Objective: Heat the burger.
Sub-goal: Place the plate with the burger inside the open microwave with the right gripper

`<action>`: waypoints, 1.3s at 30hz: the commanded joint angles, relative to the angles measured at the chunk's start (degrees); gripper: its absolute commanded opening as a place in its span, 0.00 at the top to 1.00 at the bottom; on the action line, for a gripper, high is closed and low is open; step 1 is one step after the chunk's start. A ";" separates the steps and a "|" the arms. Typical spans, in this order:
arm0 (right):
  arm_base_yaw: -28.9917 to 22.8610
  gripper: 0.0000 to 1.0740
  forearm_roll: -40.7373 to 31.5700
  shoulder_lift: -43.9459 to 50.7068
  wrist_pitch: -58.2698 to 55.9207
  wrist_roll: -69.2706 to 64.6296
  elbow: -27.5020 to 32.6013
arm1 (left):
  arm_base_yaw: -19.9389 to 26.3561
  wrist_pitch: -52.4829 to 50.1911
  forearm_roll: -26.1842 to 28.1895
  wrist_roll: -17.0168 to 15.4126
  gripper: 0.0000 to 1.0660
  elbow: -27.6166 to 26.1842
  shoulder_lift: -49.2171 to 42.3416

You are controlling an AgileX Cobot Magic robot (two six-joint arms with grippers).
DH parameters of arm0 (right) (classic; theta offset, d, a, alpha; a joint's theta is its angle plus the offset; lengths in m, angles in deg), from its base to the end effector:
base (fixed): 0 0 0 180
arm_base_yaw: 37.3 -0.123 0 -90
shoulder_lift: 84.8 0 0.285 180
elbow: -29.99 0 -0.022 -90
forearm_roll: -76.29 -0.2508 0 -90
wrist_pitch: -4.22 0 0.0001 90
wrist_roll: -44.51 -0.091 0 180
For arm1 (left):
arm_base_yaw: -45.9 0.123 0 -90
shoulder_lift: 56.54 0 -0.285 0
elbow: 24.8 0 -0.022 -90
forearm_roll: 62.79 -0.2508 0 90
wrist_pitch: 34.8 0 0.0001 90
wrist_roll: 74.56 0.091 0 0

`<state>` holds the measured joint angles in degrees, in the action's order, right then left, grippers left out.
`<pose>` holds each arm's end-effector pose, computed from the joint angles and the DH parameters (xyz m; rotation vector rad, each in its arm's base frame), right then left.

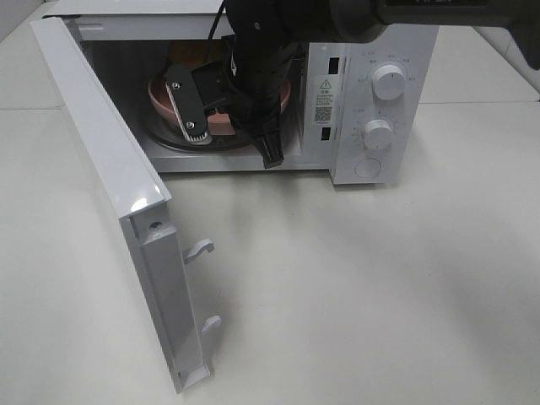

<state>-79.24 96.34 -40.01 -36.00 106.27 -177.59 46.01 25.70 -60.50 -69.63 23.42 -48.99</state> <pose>0.3834 0.3174 0.1951 -2.1956 1.3891 -0.5179 -0.0060 -0.0032 0.2794 0.0873 2.0268 0.0078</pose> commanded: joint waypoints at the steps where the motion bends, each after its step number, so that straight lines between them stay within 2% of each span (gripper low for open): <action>1: 0.97 1.00 1.09 0.06 3.04 0.46 -1.95 | -0.11 -0.57 0.40 0.06 0.02 0.00 -0.97; 17: 1.26 1.00 0.11 -5.39 2.75 2.64 -10.08 | -0.11 -0.57 0.40 0.06 0.02 0.00 -0.92; 39: 0.40 1.00 -3.90 -6.25 4.18 7.33 -11.12 | -0.11 -0.57 0.40 0.06 0.02 0.00 -0.92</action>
<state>-78.73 91.99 -46.65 -35.72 112.69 -187.38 46.01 25.70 -60.50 -69.63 23.42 -48.99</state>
